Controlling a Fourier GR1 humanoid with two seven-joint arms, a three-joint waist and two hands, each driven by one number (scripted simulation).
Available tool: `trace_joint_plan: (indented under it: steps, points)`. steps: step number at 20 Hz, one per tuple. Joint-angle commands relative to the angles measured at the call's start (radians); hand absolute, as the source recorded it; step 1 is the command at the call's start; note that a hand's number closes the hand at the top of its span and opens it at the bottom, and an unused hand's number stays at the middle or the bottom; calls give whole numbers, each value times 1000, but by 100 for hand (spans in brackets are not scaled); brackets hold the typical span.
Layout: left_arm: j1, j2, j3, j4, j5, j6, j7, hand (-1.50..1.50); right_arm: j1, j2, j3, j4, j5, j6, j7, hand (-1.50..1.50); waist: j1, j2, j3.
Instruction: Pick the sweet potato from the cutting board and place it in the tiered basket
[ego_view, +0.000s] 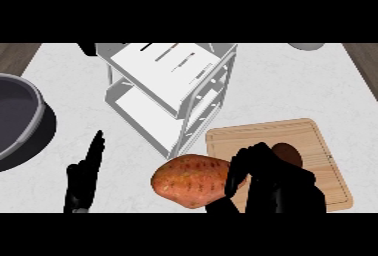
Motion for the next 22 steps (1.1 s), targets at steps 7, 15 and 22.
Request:
trace_joint_plan:
  steps: [7,15,22]
  points:
    - [-23,-8,1,37,-5,-4,3,0,-229,16,-207,85,-119,145,242,150,27,11,-2]
    - [-49,-13,-15,57,-11,-28,-6,0,-488,16,-352,357,-293,131,242,150,49,17,0]
    - [-104,-18,1,50,-13,-13,41,0,-629,16,-407,652,-385,22,201,150,50,21,2]
